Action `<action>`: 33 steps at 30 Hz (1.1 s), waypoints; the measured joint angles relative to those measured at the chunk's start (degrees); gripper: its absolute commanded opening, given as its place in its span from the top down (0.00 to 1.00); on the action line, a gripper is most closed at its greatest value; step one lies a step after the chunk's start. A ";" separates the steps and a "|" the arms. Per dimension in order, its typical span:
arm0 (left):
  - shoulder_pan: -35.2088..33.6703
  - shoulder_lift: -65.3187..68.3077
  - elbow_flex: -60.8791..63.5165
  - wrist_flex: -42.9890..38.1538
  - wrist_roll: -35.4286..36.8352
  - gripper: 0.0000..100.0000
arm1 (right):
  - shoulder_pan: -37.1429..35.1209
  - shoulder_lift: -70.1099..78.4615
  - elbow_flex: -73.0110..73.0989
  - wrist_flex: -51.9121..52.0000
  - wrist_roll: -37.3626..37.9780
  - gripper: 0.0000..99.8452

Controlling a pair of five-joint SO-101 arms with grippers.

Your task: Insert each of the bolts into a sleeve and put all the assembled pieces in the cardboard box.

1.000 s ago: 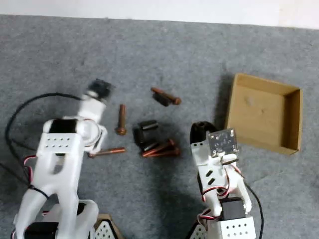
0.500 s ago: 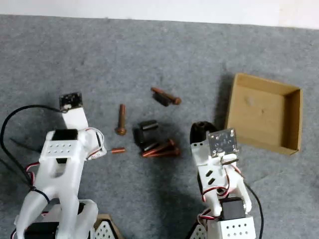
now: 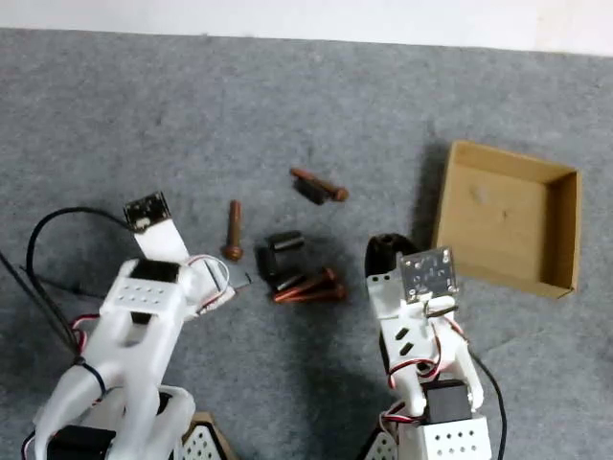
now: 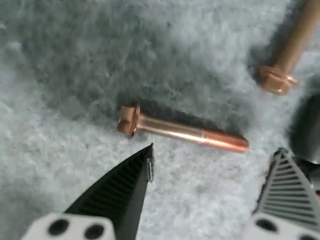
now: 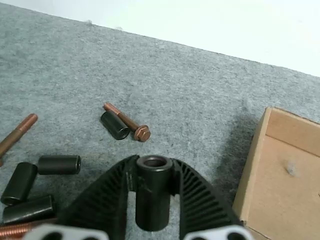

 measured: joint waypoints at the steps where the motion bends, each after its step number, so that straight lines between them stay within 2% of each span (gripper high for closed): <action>1: 0.00 0.00 0.97 -1.14 0.00 0.67 | 0.00 0.00 0.00 0.00 0.00 0.99; 6: 0.00 0.00 2.90 -5.80 0.62 0.67 | 0.00 0.00 0.00 0.00 0.00 0.99; 18: -1.58 0.00 3.69 -9.49 3.08 0.67 | 0.00 0.00 0.00 0.00 0.00 0.99; 26: -7.38 0.00 4.04 -11.25 3.25 0.67 | 0.00 0.00 0.00 0.00 0.00 0.99; 33: -8.44 0.00 4.04 -11.60 3.43 0.67 | 0.00 0.00 0.00 0.00 0.00 0.99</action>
